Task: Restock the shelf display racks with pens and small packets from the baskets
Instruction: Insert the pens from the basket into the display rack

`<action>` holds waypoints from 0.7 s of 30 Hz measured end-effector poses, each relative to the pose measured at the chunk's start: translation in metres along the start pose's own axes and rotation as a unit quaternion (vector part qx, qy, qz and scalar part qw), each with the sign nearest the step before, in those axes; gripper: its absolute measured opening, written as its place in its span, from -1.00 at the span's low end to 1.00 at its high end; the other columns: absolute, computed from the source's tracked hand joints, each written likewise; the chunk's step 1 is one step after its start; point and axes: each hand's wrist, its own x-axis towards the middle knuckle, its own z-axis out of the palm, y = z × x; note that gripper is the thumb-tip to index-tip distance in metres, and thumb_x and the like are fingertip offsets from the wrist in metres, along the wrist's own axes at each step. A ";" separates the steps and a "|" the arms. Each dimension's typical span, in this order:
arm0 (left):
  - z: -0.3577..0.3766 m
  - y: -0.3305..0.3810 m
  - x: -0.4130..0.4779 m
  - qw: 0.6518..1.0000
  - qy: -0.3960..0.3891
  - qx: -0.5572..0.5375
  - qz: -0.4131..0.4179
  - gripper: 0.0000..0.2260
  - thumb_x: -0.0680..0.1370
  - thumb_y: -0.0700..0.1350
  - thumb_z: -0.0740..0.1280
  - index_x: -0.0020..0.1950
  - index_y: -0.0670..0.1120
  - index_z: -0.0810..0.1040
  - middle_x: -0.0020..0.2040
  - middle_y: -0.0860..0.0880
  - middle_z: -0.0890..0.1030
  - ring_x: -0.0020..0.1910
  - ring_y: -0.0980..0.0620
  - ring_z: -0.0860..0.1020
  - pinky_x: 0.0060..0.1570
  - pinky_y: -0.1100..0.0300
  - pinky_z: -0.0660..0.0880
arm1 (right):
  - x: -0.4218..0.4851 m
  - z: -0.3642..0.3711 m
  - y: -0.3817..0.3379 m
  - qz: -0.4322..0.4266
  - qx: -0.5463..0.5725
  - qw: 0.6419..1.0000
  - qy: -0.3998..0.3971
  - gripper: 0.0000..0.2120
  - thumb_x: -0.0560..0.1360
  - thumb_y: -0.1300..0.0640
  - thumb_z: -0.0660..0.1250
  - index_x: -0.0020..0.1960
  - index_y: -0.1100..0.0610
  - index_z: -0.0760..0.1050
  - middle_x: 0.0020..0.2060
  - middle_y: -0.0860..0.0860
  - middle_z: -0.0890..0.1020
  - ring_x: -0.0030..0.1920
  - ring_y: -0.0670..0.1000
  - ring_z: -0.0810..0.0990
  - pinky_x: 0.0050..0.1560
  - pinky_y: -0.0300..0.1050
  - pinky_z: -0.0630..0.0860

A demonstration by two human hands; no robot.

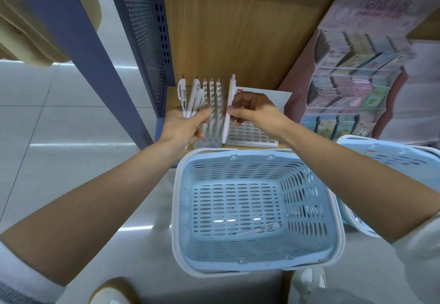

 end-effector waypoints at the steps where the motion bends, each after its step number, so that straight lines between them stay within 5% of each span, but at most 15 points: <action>1: 0.001 -0.001 -0.002 1.000 -0.011 0.003 -0.003 -0.87 0.50 -0.07 0.45 -0.07 -0.11 0.59 -0.14 -0.13 0.63 -0.55 0.09 0.40 -0.64 0.38 0.25 | 0.002 0.005 0.000 0.005 0.029 1.000 0.010 -0.97 0.49 0.31 0.38 -0.10 0.24 0.53 -0.27 0.10 0.62 -0.28 -0.04 0.63 -0.18 -0.18 0.58; 7: 0.002 -0.006 -0.003 0.995 -0.054 0.077 0.017 -0.83 0.45 -0.17 0.50 -0.18 -0.15 0.53 -0.45 0.01 0.54 -0.56 0.11 0.41 -0.52 0.33 0.40 | 0.007 0.022 0.002 0.003 0.110 0.993 0.052 -0.86 0.46 0.34 0.39 -0.14 0.15 0.49 -0.34 0.03 0.65 -0.28 -0.01 0.62 -0.24 -0.21 0.51; 15: -0.005 -0.004 -0.004 0.994 -0.057 0.091 0.031 -0.83 0.46 -0.19 0.49 -0.24 -0.11 0.51 -0.06 -0.33 0.66 -0.59 0.16 0.37 -0.49 0.32 0.43 | 0.012 0.022 -0.007 0.011 0.207 0.972 0.107 -0.96 0.53 0.20 0.34 -0.04 0.14 0.48 -0.23 0.11 0.59 -0.26 0.02 0.60 -0.25 -0.16 0.54; 21: -0.017 -0.003 0.000 0.996 -0.001 0.086 0.039 -0.71 0.49 0.10 0.42 0.00 -0.13 0.61 -0.22 -0.08 0.68 -0.59 0.15 0.39 -0.34 0.25 0.46 | 0.018 0.005 -0.019 -0.026 0.185 0.971 0.147 -0.89 0.56 0.26 0.29 -0.15 0.16 0.48 -0.33 0.05 0.63 -0.27 0.06 0.63 -0.28 -0.18 0.54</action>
